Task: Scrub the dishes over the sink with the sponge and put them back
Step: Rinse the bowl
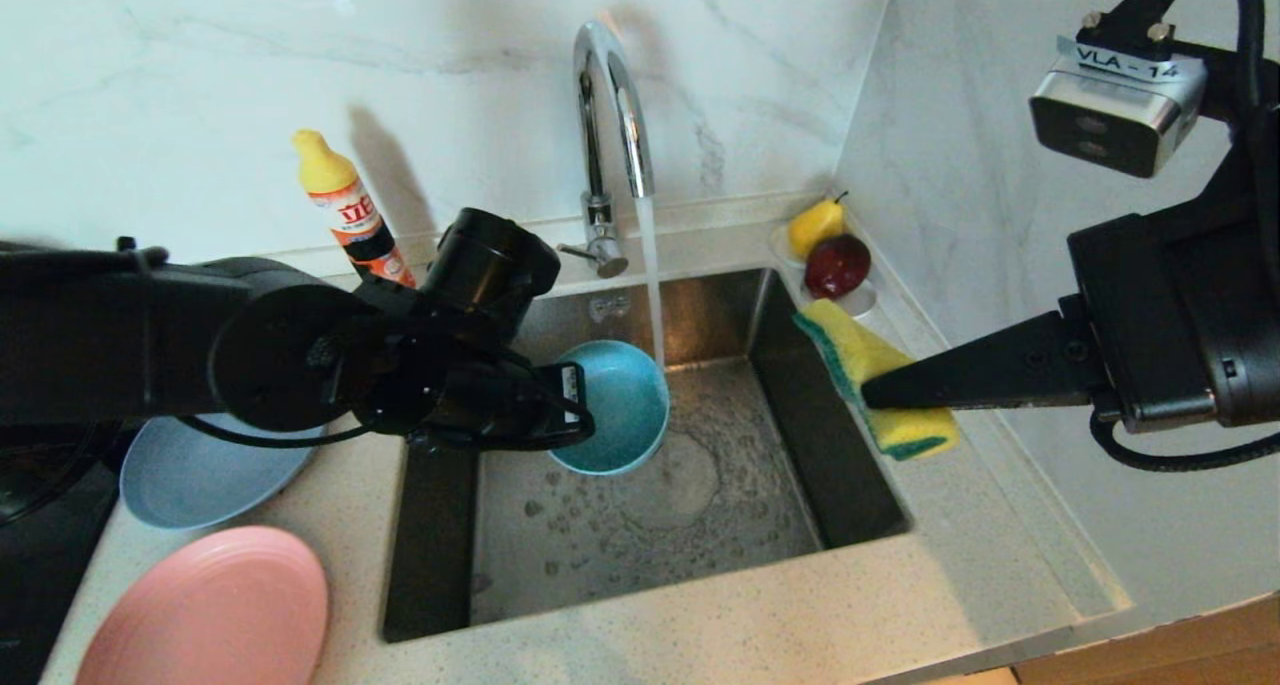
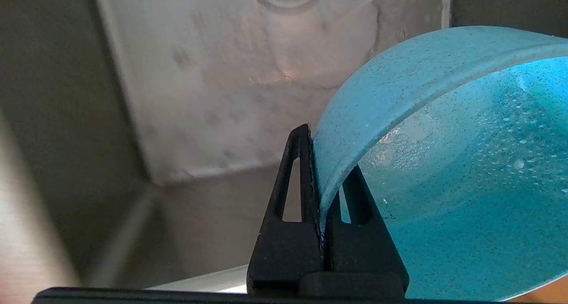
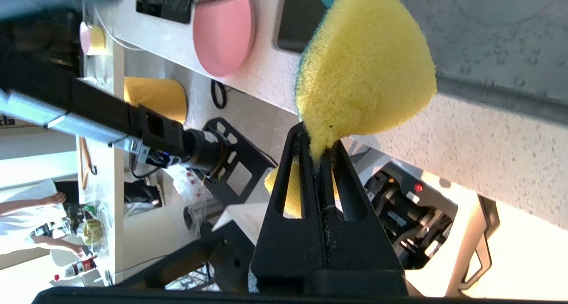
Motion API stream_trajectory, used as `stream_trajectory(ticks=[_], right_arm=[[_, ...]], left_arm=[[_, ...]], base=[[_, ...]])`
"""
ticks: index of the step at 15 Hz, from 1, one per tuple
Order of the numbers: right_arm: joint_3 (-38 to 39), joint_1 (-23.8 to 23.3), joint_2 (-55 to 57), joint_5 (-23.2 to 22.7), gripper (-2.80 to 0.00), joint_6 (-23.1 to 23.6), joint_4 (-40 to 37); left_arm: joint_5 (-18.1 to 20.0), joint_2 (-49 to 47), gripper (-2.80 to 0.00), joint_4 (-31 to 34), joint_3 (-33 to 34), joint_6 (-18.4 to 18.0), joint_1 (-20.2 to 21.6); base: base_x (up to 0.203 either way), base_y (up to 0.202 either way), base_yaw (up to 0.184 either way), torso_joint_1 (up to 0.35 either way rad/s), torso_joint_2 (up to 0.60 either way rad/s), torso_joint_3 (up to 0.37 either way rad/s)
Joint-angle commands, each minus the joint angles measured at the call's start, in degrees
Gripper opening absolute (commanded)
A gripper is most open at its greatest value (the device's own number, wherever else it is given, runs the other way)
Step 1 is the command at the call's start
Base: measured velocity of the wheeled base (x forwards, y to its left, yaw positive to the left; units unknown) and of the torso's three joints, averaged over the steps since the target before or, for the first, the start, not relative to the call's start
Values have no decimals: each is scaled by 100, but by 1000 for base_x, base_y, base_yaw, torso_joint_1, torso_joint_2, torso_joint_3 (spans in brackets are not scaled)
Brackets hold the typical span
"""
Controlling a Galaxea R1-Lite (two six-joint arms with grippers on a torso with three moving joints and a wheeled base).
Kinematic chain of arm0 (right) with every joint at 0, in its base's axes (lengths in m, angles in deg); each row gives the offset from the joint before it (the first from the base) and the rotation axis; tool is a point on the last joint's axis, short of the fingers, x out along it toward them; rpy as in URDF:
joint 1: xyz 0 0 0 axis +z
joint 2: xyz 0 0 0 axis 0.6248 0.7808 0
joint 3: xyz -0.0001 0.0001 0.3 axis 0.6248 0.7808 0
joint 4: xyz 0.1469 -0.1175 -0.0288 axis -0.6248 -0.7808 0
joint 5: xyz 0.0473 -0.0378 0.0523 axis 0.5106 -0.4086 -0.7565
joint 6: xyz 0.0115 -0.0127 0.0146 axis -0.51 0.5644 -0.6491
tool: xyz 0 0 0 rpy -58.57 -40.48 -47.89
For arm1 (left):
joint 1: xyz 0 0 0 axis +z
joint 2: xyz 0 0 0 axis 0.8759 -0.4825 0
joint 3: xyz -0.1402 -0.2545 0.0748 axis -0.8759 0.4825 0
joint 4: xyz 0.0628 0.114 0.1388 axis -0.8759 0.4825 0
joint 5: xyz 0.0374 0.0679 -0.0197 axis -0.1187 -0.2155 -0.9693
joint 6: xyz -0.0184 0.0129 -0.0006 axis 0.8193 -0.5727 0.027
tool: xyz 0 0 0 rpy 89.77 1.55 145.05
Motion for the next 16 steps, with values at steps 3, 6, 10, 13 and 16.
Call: stream_trajectory(ticks=[3, 6, 10, 13, 16], right_arm=[[429, 10, -185, -10, -280, -17, 35], [485, 19, -209, -15, -280, -17, 50], [476, 28, -231, -19, -280, -9, 50], [485, 28, -205, -19, -280, -9, 50], [485, 28, -152, -19, -280, -9, 50]], left_arm=[[162, -1239, -280, 579, -1377, 852, 143], [163, -1516, -280, 645, -1840, 1116, 149], [127, -1744, -280, 652, -2067, 1362, 193], [119, -1840, -280, 646, -2196, 1490, 289], [111, -1982, -280, 642, -2287, 1680, 400]], base=[[0, 0, 0, 0, 0, 0], [0, 0, 0, 0, 0, 0], [0, 0, 0, 0, 0, 0], [0, 0, 0, 0, 0, 0], [0, 0, 0, 0, 0, 0]])
